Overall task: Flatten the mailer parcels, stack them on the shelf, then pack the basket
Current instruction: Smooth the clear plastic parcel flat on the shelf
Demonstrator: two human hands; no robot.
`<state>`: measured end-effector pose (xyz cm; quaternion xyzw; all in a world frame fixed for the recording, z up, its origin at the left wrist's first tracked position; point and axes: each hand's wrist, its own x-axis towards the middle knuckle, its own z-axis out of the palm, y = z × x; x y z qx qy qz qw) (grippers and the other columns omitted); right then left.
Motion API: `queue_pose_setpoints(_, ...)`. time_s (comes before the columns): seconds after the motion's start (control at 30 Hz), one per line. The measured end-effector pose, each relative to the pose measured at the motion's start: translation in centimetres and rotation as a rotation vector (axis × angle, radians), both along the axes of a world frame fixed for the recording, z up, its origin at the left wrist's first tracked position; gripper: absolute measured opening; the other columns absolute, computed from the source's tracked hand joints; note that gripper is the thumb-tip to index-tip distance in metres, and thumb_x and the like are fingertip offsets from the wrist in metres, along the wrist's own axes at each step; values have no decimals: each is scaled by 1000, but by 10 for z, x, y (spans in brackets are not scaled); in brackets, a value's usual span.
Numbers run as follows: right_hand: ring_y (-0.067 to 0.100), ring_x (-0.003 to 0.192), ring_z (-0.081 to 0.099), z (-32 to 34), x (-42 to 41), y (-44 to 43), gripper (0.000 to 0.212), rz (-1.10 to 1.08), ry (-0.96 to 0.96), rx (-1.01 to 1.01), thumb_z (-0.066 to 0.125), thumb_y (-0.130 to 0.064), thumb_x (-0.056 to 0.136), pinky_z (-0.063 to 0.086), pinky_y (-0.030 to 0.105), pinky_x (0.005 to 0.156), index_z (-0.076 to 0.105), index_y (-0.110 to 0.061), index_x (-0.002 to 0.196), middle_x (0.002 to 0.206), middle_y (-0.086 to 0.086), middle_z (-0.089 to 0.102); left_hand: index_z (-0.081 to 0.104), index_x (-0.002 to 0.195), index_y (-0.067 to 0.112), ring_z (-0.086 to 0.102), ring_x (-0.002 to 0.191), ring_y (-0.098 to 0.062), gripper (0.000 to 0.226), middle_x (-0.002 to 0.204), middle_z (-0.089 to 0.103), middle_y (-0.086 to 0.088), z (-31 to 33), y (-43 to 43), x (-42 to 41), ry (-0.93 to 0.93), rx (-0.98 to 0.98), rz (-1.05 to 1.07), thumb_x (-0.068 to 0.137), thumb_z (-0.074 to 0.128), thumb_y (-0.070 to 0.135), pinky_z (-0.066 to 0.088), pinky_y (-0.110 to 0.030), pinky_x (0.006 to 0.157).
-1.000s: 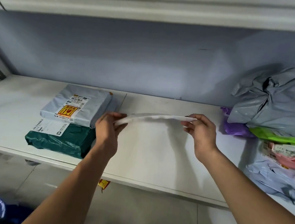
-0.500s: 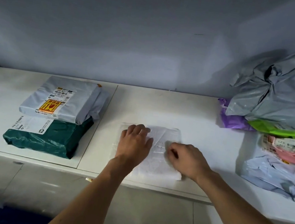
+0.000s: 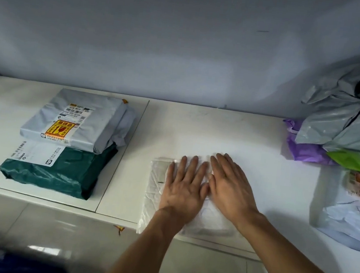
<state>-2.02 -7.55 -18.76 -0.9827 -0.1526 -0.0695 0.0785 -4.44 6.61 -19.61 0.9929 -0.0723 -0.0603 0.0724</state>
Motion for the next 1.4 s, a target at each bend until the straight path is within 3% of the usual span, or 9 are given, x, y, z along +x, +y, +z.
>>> queue_pose_setpoints(0.07, 26, 138, 42, -11, -1, -4, 65, 3, 78, -45, 13, -42, 102, 32, 42, 114, 50, -3, 139, 146, 14, 47, -4, 155, 32, -22, 147, -18, 70, 162, -13, 8, 1, 3, -2, -18, -36, -6, 88, -13, 52, -15, -43, 119)
queue_pose_setpoints(0.2, 24, 147, 23, -16, -3, -8, 68, 7, 120, -74, 9, -42, 99, 20, 40, 120, 31, -3, 150, 157, 14, 27, 20, 154, 25, -4, 150, -11, 77, 163, 10, 6, 13, -8, 7, -86, -205, 70, 87, -9, 49, -16, -34, 118)
queue_pose_setpoints(0.3, 16, 150, -8, -11, -4, -9, 82, 34, 218, -56, -4, -51, 80, -1, 35, 121, -7, -14, 153, 162, 3, -8, 14, 156, 20, -7, 150, -10, 73, 163, 7, 5, 18, -39, 8, -81, -235, -60, 94, -9, 53, -14, -32, 119)
queue_pose_setpoints(0.37, 12, 148, -15, -10, -5, -11, 87, 25, 262, -65, -9, -54, 74, -5, 32, 120, -14, -18, 153, 161, -1, -17, 6, 156, 22, -11, 148, -7, 68, 163, -1, 9, 13, -47, 7, -18, -237, -78, 96, -4, 52, -13, -31, 120)
queue_pose_setpoints(0.6, 17, 150, 1, -11, -3, -5, 77, -12, 175, -83, -6, -50, 90, -1, 35, 122, 10, -11, 155, 163, 5, 5, 22, 154, 18, 12, 149, -14, 73, 161, 18, 3, 2, 21, 2, -132, -17, -71, 98, -5, 57, -3, -29, 119)
queue_pose_setpoints(0.77, 16, 150, 0, -10, -4, -5, 79, -21, 184, -68, -9, -50, 88, -6, 31, 120, 10, -13, 156, 163, 3, 4, -17, 151, 29, -19, 146, -7, 63, 158, -18, 13, 5, 73, -15, -57, -8, 49, 96, -2, 57, -12, -29, 119)
queue_pose_setpoints(1.0, 20, 150, -8, 5, -4, 1, 69, -72, 266, -133, -2, -47, 96, -6, 39, 121, 1, -13, 156, 163, 4, -4, -18, 152, 28, -18, 147, -12, 64, 158, -21, 11, 0, 81, -24, -17, -2, 140, 98, 2, 56, -10, -32, 119)
queue_pose_setpoints(1.2, 27, 143, 32, 1, -46, 58, 64, 123, 134, -1, 23, -45, 97, 26, 46, 117, 40, -6, 146, 153, 13, 36, -13, 154, 22, -18, 148, -18, 66, 161, -18, 3, 2, 74, -24, -39, -22, 228, 97, -1, 56, -7, -36, 121)
queue_pose_setpoints(1.4, 28, 143, 32, -13, -57, 64, 62, 135, 126, -60, 30, -43, 97, 28, 49, 115, 42, -5, 145, 153, 14, 37, -3, 154, 22, -13, 148, -12, 76, 162, -7, 4, 2, 72, -53, -81, -63, 232, 86, -19, 51, -6, -31, 121)
